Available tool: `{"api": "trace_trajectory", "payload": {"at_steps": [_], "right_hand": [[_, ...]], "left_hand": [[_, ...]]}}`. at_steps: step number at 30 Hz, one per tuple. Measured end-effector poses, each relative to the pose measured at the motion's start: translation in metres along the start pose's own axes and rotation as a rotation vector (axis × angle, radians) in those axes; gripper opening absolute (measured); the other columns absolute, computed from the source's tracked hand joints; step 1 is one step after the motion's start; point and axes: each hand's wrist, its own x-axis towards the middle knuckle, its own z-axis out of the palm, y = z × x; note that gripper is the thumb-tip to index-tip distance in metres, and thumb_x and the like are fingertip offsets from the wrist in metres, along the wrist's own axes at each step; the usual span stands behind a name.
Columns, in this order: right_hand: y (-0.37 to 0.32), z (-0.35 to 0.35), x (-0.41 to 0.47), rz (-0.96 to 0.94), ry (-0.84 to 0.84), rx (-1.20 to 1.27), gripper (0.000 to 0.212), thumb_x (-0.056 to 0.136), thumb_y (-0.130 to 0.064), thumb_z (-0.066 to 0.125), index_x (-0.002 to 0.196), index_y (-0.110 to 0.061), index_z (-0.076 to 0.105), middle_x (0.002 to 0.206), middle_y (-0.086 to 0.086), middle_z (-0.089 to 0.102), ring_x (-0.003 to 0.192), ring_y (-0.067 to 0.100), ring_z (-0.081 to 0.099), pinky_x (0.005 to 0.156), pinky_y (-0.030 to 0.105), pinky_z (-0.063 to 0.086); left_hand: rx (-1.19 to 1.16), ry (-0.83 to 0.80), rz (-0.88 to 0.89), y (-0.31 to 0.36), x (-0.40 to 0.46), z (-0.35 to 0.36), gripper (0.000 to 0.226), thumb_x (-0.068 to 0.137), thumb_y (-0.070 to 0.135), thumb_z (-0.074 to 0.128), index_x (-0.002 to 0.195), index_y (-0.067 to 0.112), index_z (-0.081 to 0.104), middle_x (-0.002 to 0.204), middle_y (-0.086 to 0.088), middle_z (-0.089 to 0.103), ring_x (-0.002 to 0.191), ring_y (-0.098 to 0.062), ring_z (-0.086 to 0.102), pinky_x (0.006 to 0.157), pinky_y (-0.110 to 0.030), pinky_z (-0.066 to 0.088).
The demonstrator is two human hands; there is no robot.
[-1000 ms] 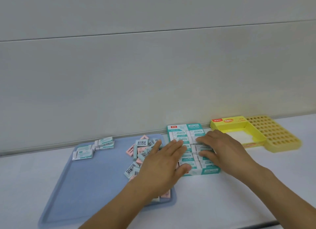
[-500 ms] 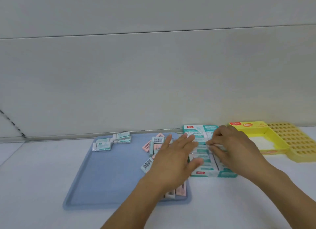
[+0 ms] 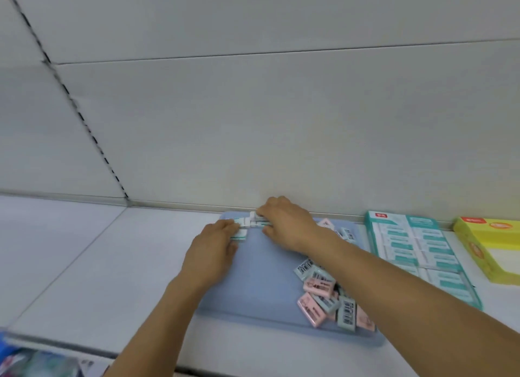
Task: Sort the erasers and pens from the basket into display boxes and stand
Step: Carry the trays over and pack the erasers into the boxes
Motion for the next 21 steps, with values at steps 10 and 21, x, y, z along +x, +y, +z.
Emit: {"api": "trace_trajectory", "payload": {"at_steps": [10, 21], "right_hand": [[0.011, -0.01, -0.012, 0.215, 0.028, 0.359, 0.009, 0.079, -0.009, 0.062, 0.071, -0.007, 0.065, 0.072, 0.011, 0.062, 0.069, 0.025, 0.053, 0.061, 0.031, 0.042], [0.065, -0.068, -0.134, 0.391, 0.321, 0.895, 0.007, 0.086, -0.005, 0.068, 0.089, -0.011, 0.068, 0.074, 0.005, 0.068, 0.058, 0.011, 0.059, 0.055, 0.02, 0.049]], "left_hand": [[-0.124, 0.091, -0.024, 0.02, -0.015, -0.008, 0.032, 0.09, 0.022, 0.06, 0.123, 0.022, 0.062, 0.108, 0.0, 0.062, 0.103, -0.021, 0.055, 0.083, -0.024, 0.038], [-0.985, 0.02, -0.097, 0.095, -0.017, -0.005, 0.023, 0.091, 0.015, 0.064, 0.11, 0.027, 0.068, 0.1, 0.006, 0.069, 0.091, -0.011, 0.067, 0.08, -0.025, 0.055]]}}
